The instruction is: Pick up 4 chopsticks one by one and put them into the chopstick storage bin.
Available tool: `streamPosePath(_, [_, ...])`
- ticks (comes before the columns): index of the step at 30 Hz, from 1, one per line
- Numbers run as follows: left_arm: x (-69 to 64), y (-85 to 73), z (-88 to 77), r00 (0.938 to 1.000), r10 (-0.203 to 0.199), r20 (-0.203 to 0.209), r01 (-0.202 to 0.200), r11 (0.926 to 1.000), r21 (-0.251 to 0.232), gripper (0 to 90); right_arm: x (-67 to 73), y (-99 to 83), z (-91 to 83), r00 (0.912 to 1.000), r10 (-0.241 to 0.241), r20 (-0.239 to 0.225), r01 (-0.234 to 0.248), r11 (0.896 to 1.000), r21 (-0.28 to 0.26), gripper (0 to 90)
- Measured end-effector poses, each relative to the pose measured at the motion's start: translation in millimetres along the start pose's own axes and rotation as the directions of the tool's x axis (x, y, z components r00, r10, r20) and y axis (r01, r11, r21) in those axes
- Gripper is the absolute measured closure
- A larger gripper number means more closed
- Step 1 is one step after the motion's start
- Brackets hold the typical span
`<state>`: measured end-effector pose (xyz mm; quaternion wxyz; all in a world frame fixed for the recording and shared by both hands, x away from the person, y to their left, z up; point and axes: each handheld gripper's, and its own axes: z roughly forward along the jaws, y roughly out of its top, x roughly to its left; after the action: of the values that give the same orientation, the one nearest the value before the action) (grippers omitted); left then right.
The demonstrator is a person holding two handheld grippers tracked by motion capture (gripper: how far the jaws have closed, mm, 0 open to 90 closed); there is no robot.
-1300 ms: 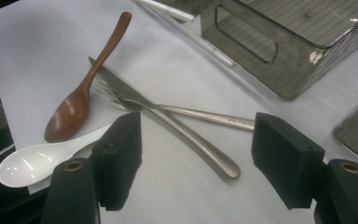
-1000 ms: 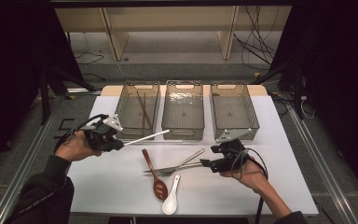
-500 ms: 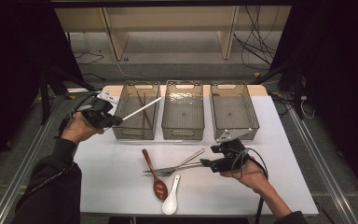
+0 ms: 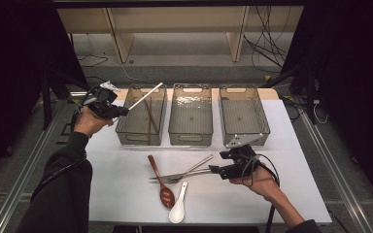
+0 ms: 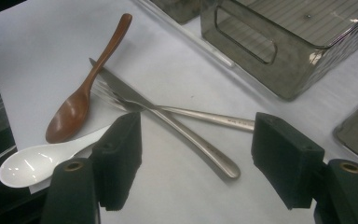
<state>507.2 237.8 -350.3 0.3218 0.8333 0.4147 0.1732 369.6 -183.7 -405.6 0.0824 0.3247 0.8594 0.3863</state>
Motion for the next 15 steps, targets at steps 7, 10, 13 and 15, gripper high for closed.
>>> streamPosePath(7, [10.6, -0.1, 11.2, 0.9978, -0.049, -0.045, 0.048, 0.9985, -0.028, 85.5, -0.4, -0.1, -0.1, 1.0, -0.001, -0.001, 0.001, 1.0, -0.001, 34.2])
streamPosePath(10, [14.2, -0.2, 17.1, 0.9964, -0.066, -0.054, 0.065, 0.9975, -0.029, 85.4, -0.3, -0.1, -0.2, 1.0, -0.001, -0.002, 0.001, 1.0, -0.001, 34.2])
streamPosePath(13, [16.4, -0.1, 21.1, 0.995, -0.079, -0.06, 0.078, 0.9966, -0.028, 85.4, -0.5, -0.2, -0.2, 1.0, -0.001, -0.002, 0.001, 1.0, -0.001, 34.2])
streamPosePath(15, [16.1, 0.2, 24.0, 0.9951, -0.079, -0.059, 0.078, 0.9967, -0.023, 85.4, -0.7, -0.3, -0.3, 1.0, -0.003, -0.002, 0.003, 1.0, -0.003, 34.2])
